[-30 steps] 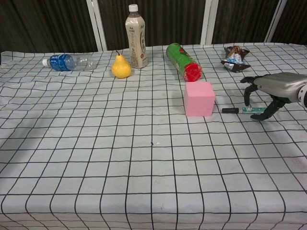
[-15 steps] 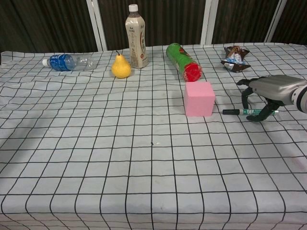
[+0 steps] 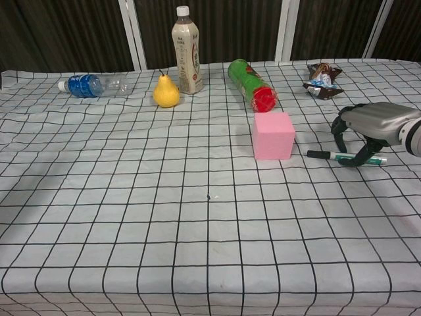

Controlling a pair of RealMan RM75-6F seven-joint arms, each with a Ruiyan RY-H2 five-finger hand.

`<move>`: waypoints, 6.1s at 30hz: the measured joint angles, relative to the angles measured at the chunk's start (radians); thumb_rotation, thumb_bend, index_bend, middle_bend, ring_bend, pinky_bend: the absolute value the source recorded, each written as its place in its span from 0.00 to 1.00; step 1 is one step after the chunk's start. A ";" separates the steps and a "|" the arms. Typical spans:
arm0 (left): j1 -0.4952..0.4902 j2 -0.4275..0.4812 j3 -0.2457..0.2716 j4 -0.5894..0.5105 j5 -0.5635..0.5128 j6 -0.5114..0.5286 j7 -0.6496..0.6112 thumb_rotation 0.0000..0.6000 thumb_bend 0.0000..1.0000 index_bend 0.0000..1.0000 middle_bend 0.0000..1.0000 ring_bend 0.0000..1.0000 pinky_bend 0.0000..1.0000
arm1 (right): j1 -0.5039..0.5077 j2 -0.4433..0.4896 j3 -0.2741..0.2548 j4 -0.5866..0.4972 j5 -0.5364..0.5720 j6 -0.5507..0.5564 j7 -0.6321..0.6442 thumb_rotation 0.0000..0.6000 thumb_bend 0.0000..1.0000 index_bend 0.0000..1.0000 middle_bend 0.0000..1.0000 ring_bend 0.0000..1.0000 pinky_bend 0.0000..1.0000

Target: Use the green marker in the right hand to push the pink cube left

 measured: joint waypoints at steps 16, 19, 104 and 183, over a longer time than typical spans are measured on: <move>0.002 0.003 0.001 0.001 0.005 0.007 -0.011 1.00 0.40 0.00 0.00 0.00 0.24 | 0.000 -0.002 -0.009 -0.022 -0.003 0.022 -0.042 1.00 0.48 0.76 0.54 0.25 0.00; 0.003 0.005 0.002 0.002 0.006 0.008 -0.014 1.00 0.40 0.00 0.00 0.00 0.24 | 0.000 -0.001 -0.009 -0.034 -0.003 0.030 -0.050 1.00 0.48 0.77 0.56 0.28 0.00; 0.003 0.025 -0.005 0.024 0.002 0.020 -0.108 1.00 0.40 0.00 0.00 0.00 0.24 | 0.187 -0.138 0.042 0.030 -0.121 0.049 -0.420 1.00 0.51 1.00 0.82 0.57 0.13; 0.000 0.027 0.000 0.031 0.018 0.024 -0.127 1.00 0.40 0.00 0.00 0.00 0.24 | -0.112 0.001 -0.122 0.118 -0.283 0.238 -0.007 1.00 0.50 0.26 0.41 0.30 0.05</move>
